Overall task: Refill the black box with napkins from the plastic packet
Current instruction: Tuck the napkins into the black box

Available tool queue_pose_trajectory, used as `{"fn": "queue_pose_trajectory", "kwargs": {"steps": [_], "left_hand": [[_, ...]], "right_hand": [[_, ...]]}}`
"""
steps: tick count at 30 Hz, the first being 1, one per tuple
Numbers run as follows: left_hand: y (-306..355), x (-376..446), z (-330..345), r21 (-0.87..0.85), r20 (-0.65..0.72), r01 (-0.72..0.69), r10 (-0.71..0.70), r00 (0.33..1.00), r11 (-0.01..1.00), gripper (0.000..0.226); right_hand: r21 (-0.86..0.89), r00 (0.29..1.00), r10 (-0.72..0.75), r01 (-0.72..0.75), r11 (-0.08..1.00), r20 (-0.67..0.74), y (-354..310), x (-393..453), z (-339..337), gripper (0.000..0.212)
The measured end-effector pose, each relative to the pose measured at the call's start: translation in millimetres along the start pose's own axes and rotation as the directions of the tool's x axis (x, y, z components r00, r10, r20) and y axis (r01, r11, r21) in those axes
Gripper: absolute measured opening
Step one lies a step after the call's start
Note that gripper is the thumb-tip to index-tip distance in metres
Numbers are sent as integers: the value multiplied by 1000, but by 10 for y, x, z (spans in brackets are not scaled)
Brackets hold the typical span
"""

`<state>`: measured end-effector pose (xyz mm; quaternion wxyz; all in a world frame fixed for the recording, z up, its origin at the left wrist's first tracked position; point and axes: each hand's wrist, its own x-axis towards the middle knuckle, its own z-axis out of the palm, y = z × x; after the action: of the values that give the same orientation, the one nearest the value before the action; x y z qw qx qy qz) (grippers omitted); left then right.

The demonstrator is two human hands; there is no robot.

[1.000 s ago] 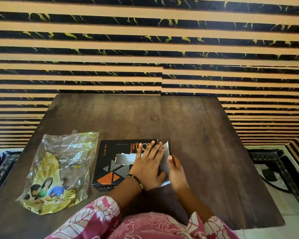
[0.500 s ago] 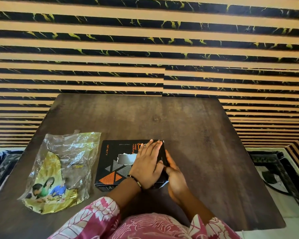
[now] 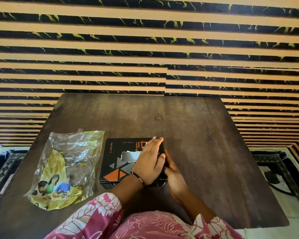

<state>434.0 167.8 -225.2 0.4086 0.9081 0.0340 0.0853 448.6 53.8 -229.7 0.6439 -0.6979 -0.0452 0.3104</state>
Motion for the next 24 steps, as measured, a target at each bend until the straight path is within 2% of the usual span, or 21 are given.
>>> {"fn": "queue_pose_trajectory", "kwargs": {"steps": [2, 4, 6, 9, 12, 15, 19, 24], "left_hand": [[23, -43, -104, -74, -52, 11, -15, 999, 997, 55], [-24, -142, -254, -26, -118, -14, 10, 993, 1000, 57], [-150, -274, -411, 106, -178, -27, 46, 983, 994, 58], [-412, -510, -604, 332, -210, 60, 12, 978, 941, 60], [-598, -680, -645, 489, -159, 130, -58, 986, 863, 66], [-666, -732, -574, 580, -107, 148, -105, 989, 801, 63], [-690, -603, -517, 571, -125, 173, -123, 984, 802, 58], [-728, -205, -494, 533, -133, 190, -140, 981, 824, 58]], "right_hand": [[-62, 999, -27, 25, 998, -27, 15, 10, -6, 59], [-359, 993, -100, 72, 930, -59, 8, 23, -19, 58], [-645, 969, -244, 174, 744, -20, -11, 42, -10, 58], [-833, 927, -358, 282, 477, 108, -18, 44, 90, 67], [-892, 929, -322, 293, 344, 181, 39, 63, 201, 70], [-932, 920, -353, 267, 244, 171, 110, 92, 262, 69], [-968, 910, -392, 206, 141, 137, 100, 189, 225, 65], [-977, 906, -404, 183, 109, 125, -42, 531, 102, 63]]}}
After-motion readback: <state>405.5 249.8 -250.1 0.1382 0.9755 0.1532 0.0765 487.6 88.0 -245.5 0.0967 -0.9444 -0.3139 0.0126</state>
